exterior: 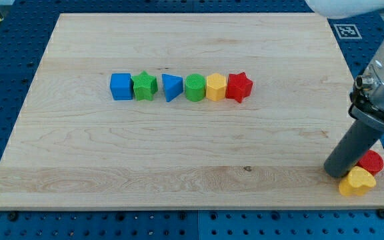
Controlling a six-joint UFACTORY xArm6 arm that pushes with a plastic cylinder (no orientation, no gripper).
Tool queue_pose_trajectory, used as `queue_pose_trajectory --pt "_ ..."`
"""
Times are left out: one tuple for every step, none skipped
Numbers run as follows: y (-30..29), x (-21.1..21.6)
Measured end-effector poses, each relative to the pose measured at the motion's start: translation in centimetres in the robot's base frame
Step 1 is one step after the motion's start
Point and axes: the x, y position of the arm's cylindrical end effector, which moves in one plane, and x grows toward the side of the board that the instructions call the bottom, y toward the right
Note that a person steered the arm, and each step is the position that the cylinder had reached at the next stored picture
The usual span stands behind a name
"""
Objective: Slide the red star slightly up
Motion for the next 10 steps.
queue_pose_trajectory --pt "-1.3 0.0" --pt "-5.7 -0.1" --pt "-6.3 -0.1" --pt "-6.3 -0.1" --pt "-6.3 -0.1" --pt "-6.7 -0.1" --pt "-7.2 -0.1" --pt "-8.0 -0.1" --pt "-8.8 -0.1" --pt "-9.2 -0.1"
